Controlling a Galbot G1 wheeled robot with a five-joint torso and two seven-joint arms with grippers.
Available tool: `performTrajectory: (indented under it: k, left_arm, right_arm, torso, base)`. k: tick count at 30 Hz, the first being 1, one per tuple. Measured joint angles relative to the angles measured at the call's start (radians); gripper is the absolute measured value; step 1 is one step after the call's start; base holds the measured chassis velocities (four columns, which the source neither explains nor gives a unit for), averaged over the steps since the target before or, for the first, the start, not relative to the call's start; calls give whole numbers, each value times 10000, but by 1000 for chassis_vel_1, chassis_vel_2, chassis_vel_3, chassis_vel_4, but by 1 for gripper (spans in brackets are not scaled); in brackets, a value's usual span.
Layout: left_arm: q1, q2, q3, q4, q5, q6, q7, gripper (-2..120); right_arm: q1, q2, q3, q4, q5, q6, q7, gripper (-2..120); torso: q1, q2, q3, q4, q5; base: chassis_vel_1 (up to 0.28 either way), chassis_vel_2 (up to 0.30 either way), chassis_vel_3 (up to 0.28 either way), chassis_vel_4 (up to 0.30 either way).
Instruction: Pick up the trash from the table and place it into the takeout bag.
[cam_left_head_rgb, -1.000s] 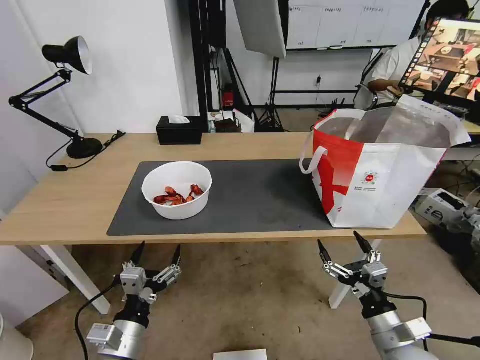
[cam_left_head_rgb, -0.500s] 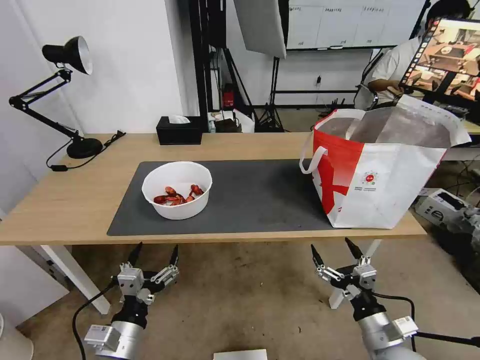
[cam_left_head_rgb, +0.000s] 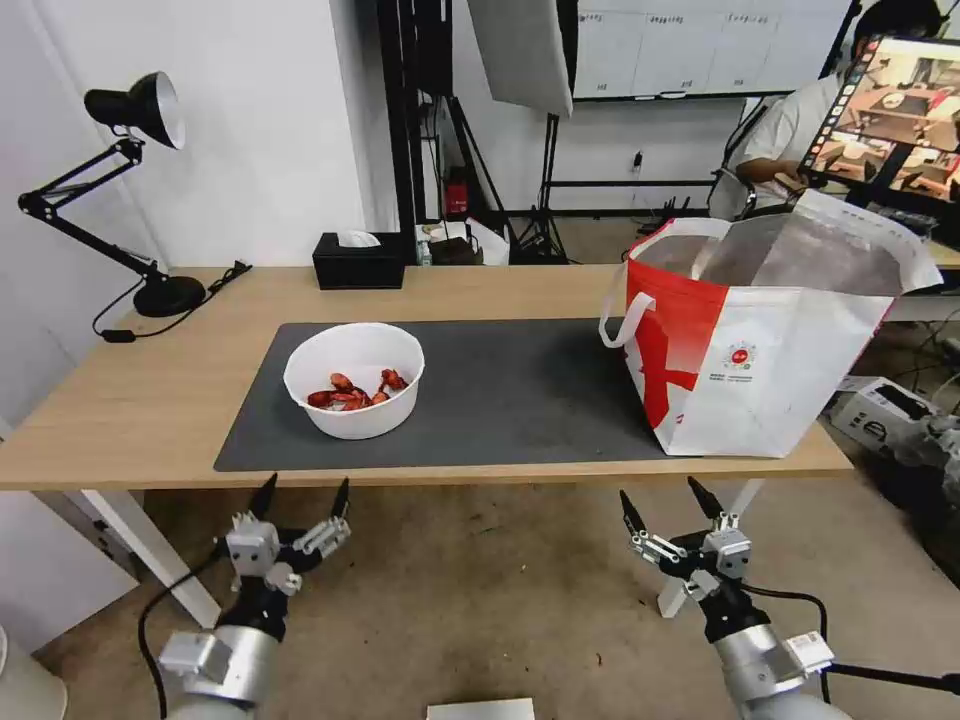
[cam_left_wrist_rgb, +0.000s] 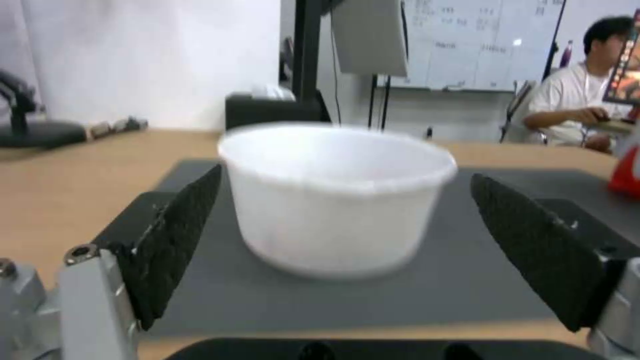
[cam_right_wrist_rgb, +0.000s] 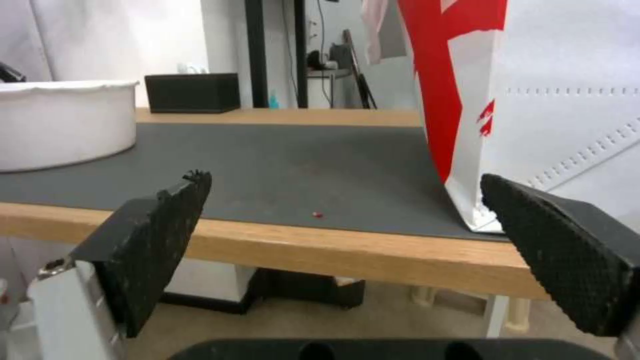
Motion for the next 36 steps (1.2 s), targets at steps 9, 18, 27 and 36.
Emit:
performTrajectory:
  k: [9,18,27,36]
  left_arm:
    - [-1844,1936,-182,286,-2056,1213,-1067,100]
    - [-4793,3723,527,1406,-5076,3468,-1921,100]
    - [-7916,4292,1855,2776,-8324,7987,-2979,100]
    - [-8734,4404,2262,4016,-9088,8834,-3305,100]
  right_arm:
    - [0,-2,6,6,2,-1,0,100]
    - [1,-3,12,13,3,-1,1,100]
    - [1,-4,14,17,3,0,1,100]
    - [0,-3,14,18,3,1,1,100]
  torso:
    - [0,0,1,0,0]
    - [2,-1,1,-1,0]
    - [1,0,1,-2,2]
    - [1,0,1,1,0]
  base:
    - [0,0,0,0]
    - [0,0,0,0]
    - [0,0,0,0]
    - [0,0,0,0]
